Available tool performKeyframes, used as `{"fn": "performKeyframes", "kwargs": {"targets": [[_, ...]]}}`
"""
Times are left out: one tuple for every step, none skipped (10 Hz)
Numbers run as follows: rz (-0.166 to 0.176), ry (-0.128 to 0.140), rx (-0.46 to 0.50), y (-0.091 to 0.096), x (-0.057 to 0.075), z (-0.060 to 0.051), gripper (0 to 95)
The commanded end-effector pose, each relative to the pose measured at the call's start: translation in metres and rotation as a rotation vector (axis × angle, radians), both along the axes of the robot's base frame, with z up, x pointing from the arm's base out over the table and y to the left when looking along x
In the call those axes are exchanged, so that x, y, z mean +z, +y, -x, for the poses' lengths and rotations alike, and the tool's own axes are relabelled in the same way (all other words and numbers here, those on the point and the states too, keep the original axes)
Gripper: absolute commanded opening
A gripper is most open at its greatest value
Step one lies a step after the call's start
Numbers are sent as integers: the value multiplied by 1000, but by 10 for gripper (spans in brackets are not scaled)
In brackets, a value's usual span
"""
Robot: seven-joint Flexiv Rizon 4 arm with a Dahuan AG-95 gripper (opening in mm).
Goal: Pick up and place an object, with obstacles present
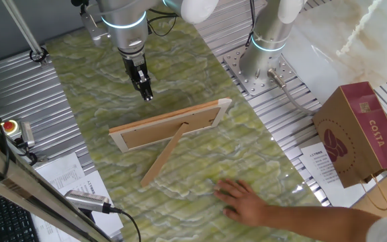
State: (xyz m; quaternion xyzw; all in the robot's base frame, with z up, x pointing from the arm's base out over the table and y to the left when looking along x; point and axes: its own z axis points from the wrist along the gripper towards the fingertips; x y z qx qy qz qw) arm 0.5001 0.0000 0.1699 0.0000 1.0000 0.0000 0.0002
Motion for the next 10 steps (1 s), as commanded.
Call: {"fn": "performKeyframes", "kwargs": {"targets": [[-2, -2, 58, 0, 0, 0, 0], [1, -1, 58, 0, 0, 0, 0], [2, 0, 58, 0, 0, 0, 0], [1, 0, 58, 0, 0, 0, 0], [2, 0, 58, 0, 1, -1, 0], [2, 1, 59, 0, 1, -1, 0], [1, 1, 59, 1, 1, -2, 0], [1, 2, 59, 1, 2, -3, 0], [2, 2, 57, 1, 2, -3, 0], [2, 2, 58, 1, 2, -4, 0]]}}
